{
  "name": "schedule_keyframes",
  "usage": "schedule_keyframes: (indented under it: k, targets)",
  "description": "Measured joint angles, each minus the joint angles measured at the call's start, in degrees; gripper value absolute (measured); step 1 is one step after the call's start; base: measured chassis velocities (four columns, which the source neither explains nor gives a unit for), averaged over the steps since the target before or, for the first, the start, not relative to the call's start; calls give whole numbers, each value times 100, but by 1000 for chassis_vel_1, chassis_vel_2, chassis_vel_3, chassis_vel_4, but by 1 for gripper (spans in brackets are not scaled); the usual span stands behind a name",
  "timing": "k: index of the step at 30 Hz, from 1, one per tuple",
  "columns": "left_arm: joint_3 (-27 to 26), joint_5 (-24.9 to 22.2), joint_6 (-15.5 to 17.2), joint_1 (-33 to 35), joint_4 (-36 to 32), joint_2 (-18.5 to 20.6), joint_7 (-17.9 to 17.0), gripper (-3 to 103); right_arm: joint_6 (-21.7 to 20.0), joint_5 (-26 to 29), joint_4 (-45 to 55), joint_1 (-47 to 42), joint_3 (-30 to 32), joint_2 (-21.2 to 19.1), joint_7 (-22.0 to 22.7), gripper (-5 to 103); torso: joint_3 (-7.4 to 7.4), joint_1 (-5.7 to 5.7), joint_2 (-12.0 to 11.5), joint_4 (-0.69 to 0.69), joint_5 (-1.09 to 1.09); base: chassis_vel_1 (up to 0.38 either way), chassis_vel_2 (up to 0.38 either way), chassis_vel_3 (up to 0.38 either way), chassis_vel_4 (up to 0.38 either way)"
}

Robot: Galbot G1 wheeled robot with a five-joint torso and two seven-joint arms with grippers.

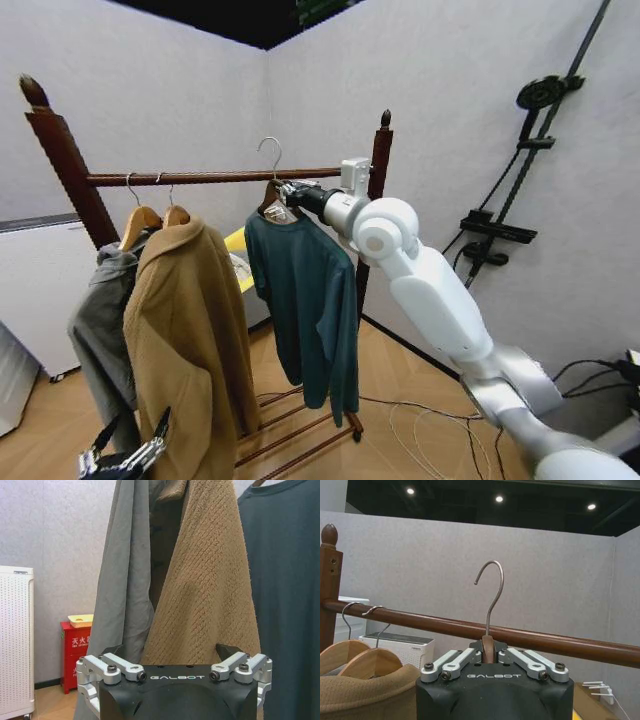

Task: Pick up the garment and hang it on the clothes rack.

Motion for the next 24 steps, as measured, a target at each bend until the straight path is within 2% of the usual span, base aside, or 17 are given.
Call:
schedule_keyframes:
  k: [8,22,24]
  targets:
    - [0,0,0,0,0,0,1,100,-67,-45,-405,21,-240,375,171,9,0,0,0,0,1,0,0,0,0]
    - [0,0,0,0,0,0,0,100,-62,-352,-733,-286,-287,482,52,9,0,0,0,0,2,0,0,0,0]
    - [0,0,0,0,0,0,0,100,62,-369,-631,-371,-277,465,19,8,0,0,0,0,2,0,0,0,0]
